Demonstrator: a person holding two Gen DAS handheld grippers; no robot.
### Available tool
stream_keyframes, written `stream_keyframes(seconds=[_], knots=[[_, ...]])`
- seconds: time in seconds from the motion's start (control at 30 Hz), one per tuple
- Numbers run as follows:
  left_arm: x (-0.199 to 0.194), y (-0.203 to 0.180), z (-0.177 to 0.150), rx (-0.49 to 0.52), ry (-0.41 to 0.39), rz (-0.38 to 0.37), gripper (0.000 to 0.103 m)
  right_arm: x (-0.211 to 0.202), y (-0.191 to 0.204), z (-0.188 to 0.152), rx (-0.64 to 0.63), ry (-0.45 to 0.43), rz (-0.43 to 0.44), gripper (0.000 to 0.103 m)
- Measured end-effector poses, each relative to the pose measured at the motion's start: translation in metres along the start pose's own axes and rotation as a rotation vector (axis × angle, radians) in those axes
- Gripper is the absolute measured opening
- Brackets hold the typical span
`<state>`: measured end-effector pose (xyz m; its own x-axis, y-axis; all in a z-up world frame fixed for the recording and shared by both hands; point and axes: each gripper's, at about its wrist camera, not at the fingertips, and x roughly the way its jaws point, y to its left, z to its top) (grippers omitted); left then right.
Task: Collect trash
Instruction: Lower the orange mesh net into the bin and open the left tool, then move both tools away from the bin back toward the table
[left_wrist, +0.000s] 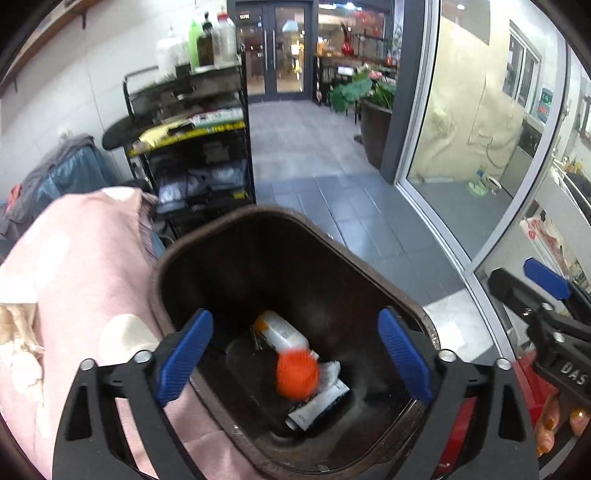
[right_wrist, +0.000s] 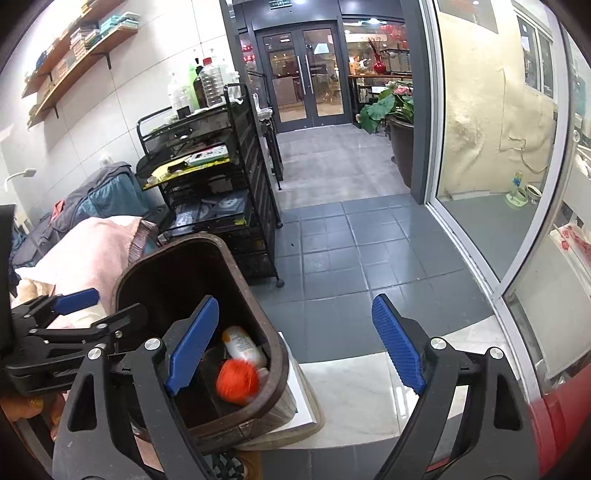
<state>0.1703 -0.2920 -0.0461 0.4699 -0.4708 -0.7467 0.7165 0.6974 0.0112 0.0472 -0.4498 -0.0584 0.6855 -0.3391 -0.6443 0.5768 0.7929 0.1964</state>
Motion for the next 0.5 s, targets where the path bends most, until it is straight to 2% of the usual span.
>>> stream_keyframes(seconds=[0.2, 0.37, 0.5], knots=[[-0.013, 0.004, -0.002, 0.008, -0.042, 0.066, 0.096, -0.006, 0.009, 0.002, 0.016, -0.031, 0.040, 0.085], [-0.032, 0.020, -0.006, -0.043, -0.089, 0.069, 0.097, -0.012, 0.017, 0.003, 0.010, -0.053, 0.068, 0.085], [-0.044, 0.030, -0.013, -0.055, -0.105, 0.093, 0.097, -0.011, 0.024, 0.005, 0.012, -0.038, 0.106, 0.085]])
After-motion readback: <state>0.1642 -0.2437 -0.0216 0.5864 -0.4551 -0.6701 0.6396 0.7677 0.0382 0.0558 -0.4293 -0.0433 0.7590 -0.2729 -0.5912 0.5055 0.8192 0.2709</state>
